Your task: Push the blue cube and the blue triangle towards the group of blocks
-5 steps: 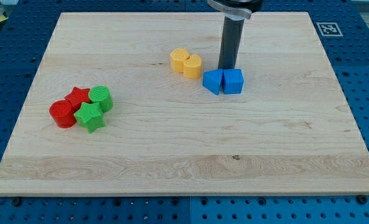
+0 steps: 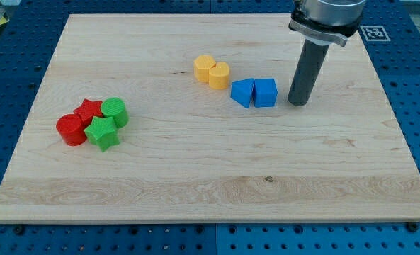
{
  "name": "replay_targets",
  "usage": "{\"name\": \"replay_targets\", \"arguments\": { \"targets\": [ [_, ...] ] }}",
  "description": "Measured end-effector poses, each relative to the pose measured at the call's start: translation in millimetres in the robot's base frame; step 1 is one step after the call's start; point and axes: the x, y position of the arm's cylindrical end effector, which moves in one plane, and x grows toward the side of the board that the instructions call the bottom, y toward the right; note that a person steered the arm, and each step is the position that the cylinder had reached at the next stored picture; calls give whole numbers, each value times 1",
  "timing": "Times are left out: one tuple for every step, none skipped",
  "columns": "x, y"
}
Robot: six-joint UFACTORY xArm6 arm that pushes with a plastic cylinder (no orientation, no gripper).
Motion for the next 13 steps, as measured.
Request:
{"name": "replay_targets", "arguments": {
  "targets": [
    [-4, -10],
    [-21, -22],
    [-32, -35],
    [-32, -54],
    [-32, -72],
    [-32, -86],
    [-32, -95],
    [-30, -98],
    [-21, -98],
    [-2, -100],
    [19, -107],
    [36, -115],
    [48, -124]
  ]
}}
